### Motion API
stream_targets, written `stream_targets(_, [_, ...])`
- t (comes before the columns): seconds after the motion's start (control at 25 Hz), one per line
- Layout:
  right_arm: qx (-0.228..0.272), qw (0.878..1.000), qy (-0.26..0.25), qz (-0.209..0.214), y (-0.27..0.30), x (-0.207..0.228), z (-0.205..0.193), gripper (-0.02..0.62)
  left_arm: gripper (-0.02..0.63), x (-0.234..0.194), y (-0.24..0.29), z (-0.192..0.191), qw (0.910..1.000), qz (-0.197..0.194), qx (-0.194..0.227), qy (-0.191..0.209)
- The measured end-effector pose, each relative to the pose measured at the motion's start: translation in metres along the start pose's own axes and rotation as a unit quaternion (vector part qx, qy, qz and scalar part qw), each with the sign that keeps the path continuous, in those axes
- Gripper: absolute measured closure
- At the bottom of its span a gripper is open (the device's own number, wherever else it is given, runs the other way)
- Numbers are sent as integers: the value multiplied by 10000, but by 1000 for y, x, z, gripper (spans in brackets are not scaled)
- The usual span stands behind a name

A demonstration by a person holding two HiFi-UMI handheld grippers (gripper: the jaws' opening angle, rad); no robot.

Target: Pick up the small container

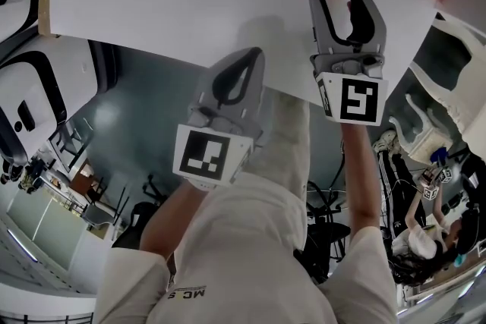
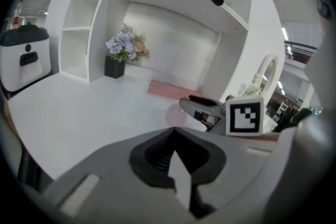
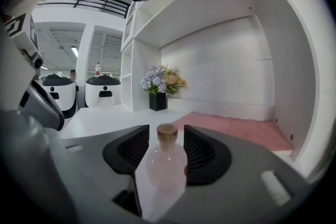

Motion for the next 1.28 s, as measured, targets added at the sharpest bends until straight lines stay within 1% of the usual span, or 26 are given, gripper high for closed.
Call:
stream_targets(0.2, [-19, 10000, -57, -1, 9, 2, -2, 415, 606, 0, -4, 0, 10000, 31, -17, -20])
stream_targets(0.28, [10, 10000, -53, 28, 11, 3, -4, 435, 606, 1, -4, -2, 10000, 26, -37, -14])
stream_targets(0.32, [45, 10000, -19, 55, 12, 2, -4, 464, 606, 1, -4, -3, 10000, 23, -53, -20])
stream_targets(0.36, [85, 9999, 24, 83, 13, 2, -4, 469, 606, 1, -4, -4, 10000, 20, -68, -28])
stream_targets(0.52, [184, 9998, 23, 113, 16, 0, -4, 471, 606, 0, -2, -6, 9999, 25, -105, -50])
stream_targets(0.64, [229, 9997, 69, 46, 15, 0, -5, 471, 606, 1, -2, -6, 9999, 28, -108, -40])
stream_targets(0.92, [181, 9997, 28, 159, 17, 2, -3, 472, 606, 0, -3, -8, 9998, 4, -193, -26])
stream_targets(1.08, [126, 9996, 17, 234, 16, 1, 1, 474, 606, 3, -2, -3, 9999, -49, -150, -1])
stream_targets(1.28, [59, 9996, 99, 243, 1, -5, -1, 474, 606, 10, -8, -6, 9998, -110, -142, 66])
Point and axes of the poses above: the fingertips, and each gripper's own axes: y forward along the fingers, x to its right, z out of its top, the point moved 7 cm from there along -y, backward along the fingers, and after that the axes turned 10 degrees about x, right-handed, at the moved point
